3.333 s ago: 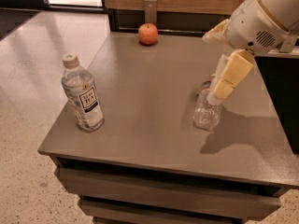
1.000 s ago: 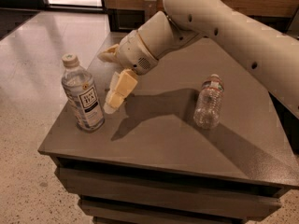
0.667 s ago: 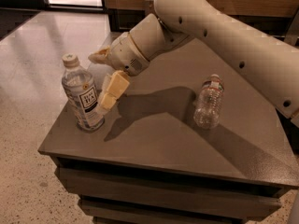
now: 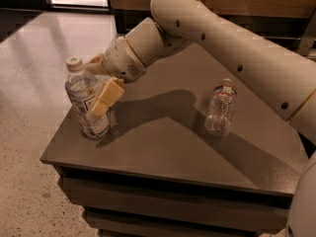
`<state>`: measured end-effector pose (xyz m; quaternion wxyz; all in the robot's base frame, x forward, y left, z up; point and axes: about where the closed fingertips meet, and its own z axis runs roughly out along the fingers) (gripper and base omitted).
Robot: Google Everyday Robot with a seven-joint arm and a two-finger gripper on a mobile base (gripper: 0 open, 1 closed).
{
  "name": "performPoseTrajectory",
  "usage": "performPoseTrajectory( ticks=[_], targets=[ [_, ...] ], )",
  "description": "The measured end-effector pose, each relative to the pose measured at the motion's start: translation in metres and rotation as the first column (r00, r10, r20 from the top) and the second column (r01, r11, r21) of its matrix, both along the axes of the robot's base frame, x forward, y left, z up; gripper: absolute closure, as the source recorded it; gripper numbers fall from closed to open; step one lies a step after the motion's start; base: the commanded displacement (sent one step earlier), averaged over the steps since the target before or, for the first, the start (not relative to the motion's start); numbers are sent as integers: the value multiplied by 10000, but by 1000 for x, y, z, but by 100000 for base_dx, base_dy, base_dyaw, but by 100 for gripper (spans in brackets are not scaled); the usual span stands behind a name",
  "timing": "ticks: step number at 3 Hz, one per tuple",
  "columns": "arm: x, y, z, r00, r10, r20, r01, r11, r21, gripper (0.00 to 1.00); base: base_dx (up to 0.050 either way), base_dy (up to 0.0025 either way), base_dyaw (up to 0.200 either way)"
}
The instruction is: Pick blue plastic bottle
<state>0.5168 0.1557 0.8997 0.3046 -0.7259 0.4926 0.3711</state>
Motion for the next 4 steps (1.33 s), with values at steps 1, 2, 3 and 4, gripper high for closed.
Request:
performPoseTrajectory(
  ticks=[1,2,3,4],
  targets=[
    [-2,3,-1,9999,132,-89,-132,9999,56,40,0,0,0],
    [-1,0,-1,9998,77,-173,-75,9999,106,64,0,0,0],
    [4,-10,5,9997,-167,-160,171,9995,253,87,0,0,0],
    [13,-24,20,9990,-451,31,449,9977,504,100,0,0,0]
  ],
)
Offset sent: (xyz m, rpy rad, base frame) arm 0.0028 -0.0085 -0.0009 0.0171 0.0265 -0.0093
